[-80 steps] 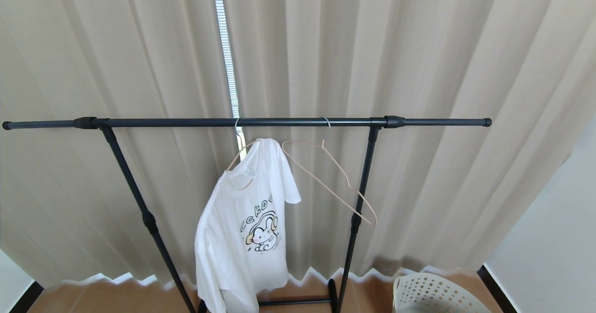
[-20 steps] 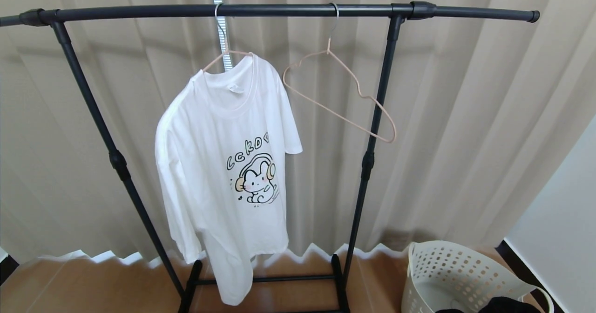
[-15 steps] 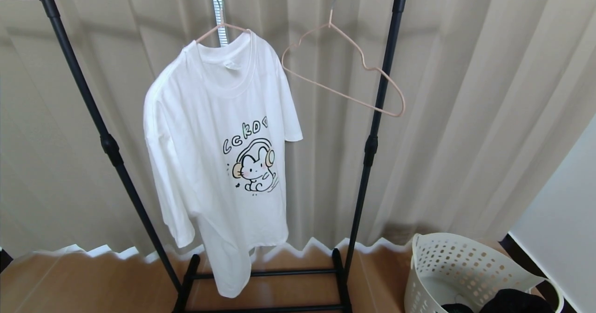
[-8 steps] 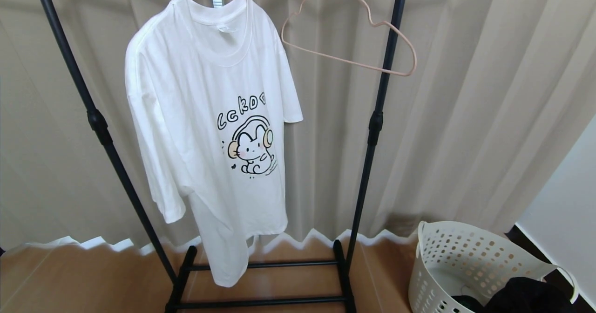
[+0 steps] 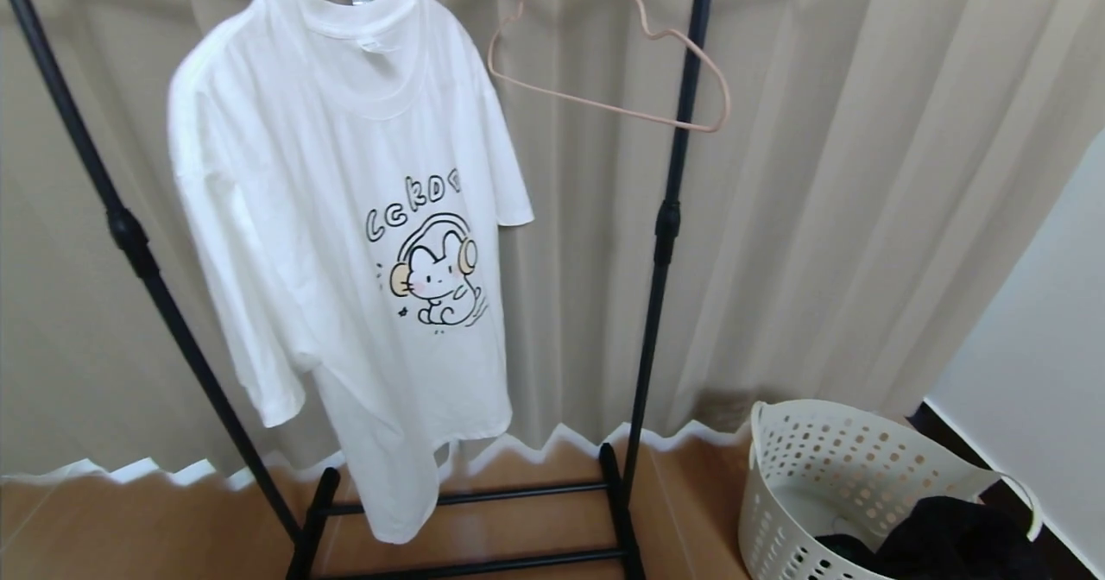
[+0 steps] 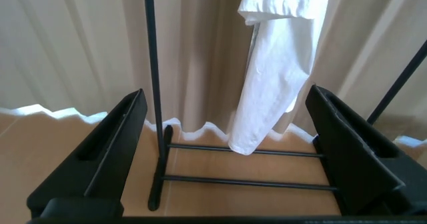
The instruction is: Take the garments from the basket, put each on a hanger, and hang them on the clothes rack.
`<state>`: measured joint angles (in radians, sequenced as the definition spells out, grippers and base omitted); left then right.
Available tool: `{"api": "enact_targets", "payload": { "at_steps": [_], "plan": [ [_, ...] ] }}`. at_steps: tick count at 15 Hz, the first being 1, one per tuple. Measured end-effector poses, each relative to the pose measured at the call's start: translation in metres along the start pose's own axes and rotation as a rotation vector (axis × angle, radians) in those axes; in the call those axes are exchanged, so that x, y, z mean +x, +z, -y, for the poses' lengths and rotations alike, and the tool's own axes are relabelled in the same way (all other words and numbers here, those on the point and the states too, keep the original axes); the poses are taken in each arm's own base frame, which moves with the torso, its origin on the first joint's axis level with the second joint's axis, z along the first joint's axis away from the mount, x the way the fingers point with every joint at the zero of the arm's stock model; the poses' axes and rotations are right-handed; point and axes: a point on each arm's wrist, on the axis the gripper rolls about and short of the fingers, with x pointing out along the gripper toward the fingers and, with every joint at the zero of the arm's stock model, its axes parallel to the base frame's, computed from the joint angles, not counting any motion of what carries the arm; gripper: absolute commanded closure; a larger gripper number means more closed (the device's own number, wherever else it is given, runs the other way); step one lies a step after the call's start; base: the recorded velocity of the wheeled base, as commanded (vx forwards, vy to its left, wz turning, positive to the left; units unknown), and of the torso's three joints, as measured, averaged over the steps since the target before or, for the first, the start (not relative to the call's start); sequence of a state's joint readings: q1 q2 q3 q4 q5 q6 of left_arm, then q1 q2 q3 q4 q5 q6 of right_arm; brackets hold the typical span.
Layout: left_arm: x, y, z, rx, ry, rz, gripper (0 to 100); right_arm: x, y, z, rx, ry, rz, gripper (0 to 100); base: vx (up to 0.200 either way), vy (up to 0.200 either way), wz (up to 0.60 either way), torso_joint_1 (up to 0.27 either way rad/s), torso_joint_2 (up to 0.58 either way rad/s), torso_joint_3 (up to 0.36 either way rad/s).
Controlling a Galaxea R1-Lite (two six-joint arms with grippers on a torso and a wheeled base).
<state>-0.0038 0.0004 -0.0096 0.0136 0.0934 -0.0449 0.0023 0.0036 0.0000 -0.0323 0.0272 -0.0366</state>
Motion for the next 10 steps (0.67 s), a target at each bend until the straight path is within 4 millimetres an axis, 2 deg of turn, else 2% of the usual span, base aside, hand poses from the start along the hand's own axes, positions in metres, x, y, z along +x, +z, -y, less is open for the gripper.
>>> {"api": "enact_targets", "payload": {
  "at_steps": [4, 8, 10],
  "plan": [
    [0.0000, -0.0001, 0.0000, 0.000, 0.000, 0.000, 0, 0.0000, 0.0000, 0.0000, 0.000, 0.000, 0.000, 0, 0.000, 0.000, -0.60, 0.002, 0.00, 0.005],
    [0.0000, -0.0002, 0.0001, 0.000, 0.002, -0.001, 0, 0.0000, -0.0001, 0.0000, 0.000, 0.001, -0.001, 0, 0.000, 0.000, 0.00, 0.000, 0.00, 0.000],
    [0.0000, -0.0002, 0.0000, 0.000, 0.000, -0.001, 0, 0.0000, 0.0000, 0.0000, 0.000, 0.001, 0.000, 0, 0.000, -0.200, 0.00, 0.002, 0.00, 0.002]
  ]
}}
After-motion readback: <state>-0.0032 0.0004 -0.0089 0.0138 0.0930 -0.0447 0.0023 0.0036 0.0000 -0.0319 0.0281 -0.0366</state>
